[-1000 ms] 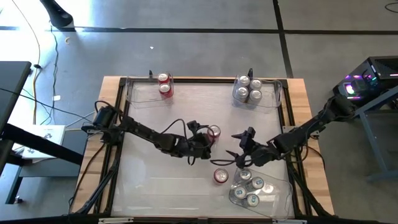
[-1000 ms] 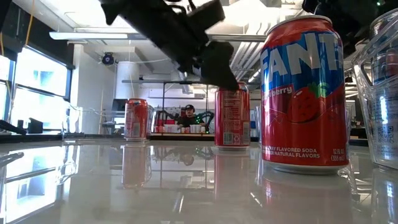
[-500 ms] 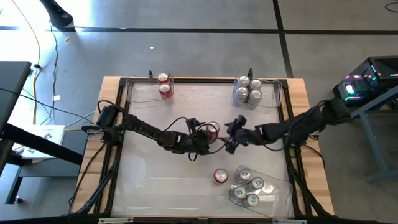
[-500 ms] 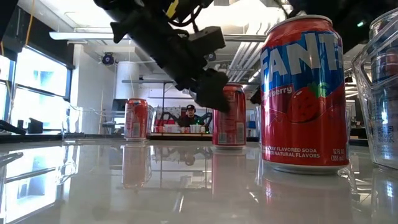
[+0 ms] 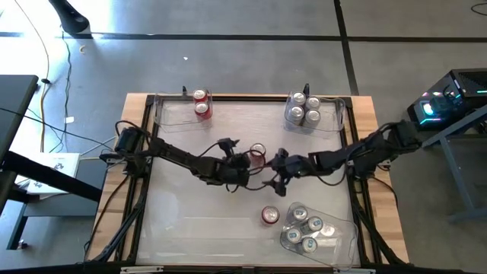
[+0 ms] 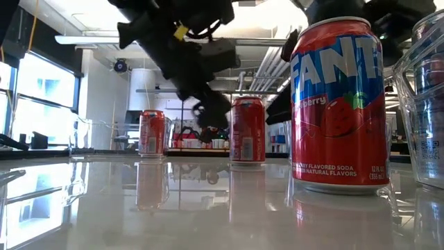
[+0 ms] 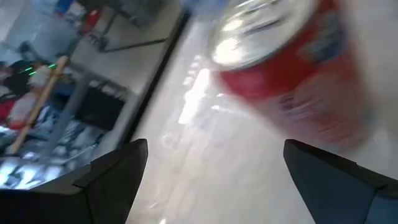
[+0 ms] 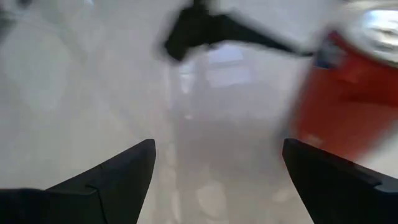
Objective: Sort soda cans
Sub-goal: Put the red soda can into the top left transparent bin
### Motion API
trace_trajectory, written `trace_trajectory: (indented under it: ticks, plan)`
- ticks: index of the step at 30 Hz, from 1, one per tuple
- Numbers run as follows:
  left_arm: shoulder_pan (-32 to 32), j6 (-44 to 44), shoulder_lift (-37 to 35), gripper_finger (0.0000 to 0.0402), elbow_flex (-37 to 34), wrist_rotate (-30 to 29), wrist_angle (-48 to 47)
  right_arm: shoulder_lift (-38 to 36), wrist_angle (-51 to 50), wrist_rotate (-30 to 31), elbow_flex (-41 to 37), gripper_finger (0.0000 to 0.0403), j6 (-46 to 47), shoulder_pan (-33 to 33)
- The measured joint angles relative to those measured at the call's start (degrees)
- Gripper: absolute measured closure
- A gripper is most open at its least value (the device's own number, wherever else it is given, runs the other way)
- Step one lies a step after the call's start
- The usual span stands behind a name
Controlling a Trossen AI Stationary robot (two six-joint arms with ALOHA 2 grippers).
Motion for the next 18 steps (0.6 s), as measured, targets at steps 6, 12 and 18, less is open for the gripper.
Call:
trace_trajectory:
  ticks: [6,12,18]
  plan:
    - [-0.84,-7.84,-5.19,0.0032,-0.33,2.15,-10.22,-0.73,-2.13,4.06,0.13,0.0055,3.42,6.12]
    - [0.12,-9.12,-8.9,0.0032,-9.28,16.87,15.96,-3.98,-10.75,18.49,0.17,0.0055,11.14,13.28]
    - [2.24,-10.34,-6.18,0.0032,-11.38,17.6,34.63,-7.47,-13.67,27.39,0.17,0.0055,13.98,18.88]
